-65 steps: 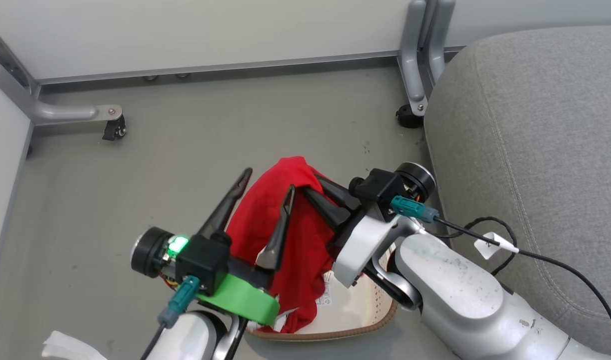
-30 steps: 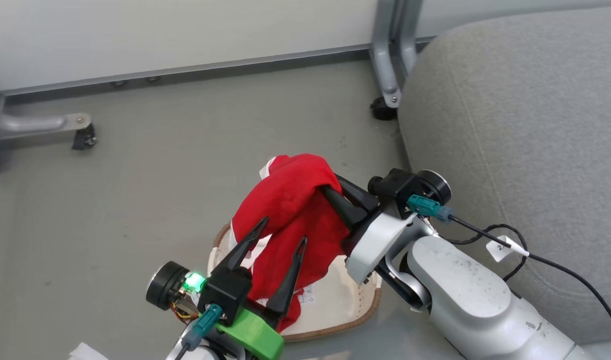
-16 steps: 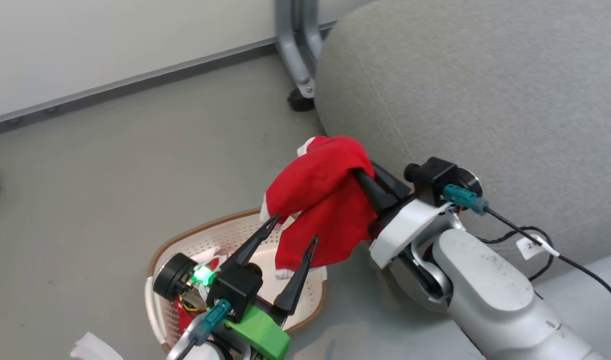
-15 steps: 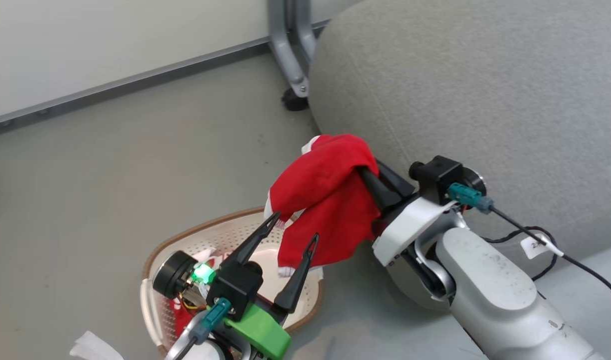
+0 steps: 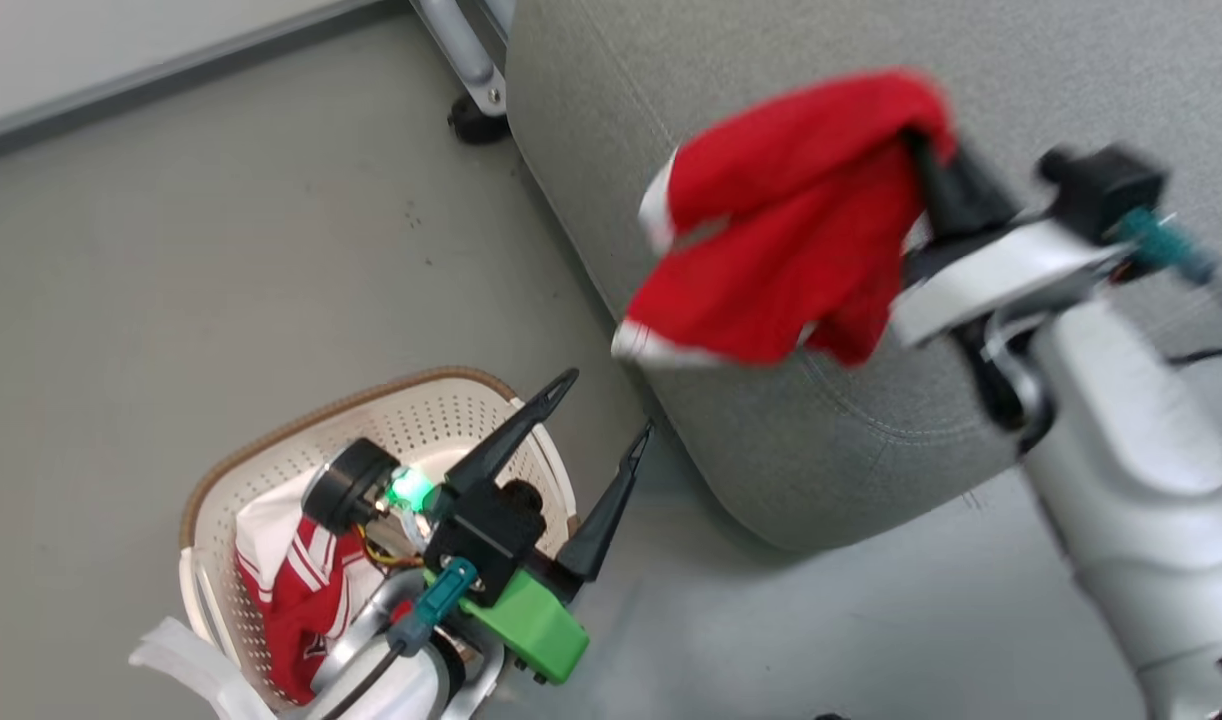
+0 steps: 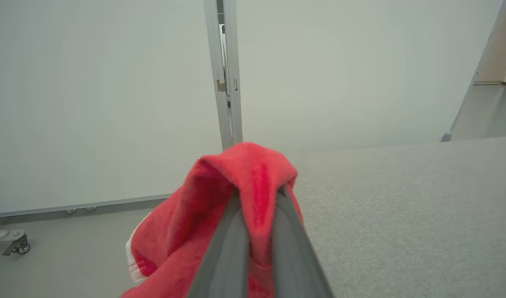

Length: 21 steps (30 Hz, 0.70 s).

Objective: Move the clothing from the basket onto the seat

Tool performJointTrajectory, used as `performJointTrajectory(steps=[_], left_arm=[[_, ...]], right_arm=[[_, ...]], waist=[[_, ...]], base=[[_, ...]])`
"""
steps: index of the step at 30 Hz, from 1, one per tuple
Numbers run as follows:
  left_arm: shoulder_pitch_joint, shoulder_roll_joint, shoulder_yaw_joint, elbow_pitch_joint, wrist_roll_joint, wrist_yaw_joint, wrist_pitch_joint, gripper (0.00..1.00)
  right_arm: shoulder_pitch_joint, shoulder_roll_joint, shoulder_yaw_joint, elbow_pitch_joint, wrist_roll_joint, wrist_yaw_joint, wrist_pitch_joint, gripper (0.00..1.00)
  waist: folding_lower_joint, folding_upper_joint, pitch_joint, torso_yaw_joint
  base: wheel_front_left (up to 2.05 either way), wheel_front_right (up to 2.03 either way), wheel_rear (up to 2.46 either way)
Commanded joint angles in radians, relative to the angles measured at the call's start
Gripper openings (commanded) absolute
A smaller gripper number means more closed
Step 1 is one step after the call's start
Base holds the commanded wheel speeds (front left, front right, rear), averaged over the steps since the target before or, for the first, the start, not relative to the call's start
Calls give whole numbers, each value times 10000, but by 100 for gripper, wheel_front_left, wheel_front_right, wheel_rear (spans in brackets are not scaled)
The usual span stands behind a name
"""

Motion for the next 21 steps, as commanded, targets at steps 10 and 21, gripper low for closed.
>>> performJointTrajectory(steps=[10,21], left_arm=[[-1227,285,-81,-684,518,-155,177,100],[-1980,207,-272,-647,725,-242,48,100]], right_arm=[[-2474,-1813,-2638,576,-354,-12,-42,0],[-2436,-2000,-3146,2613,-87,-12,-42,0]], waist=[[-1,-1,2391,1060],[-1,-1,3496,1583]], base=[[0,0,0],[0,0,0]])
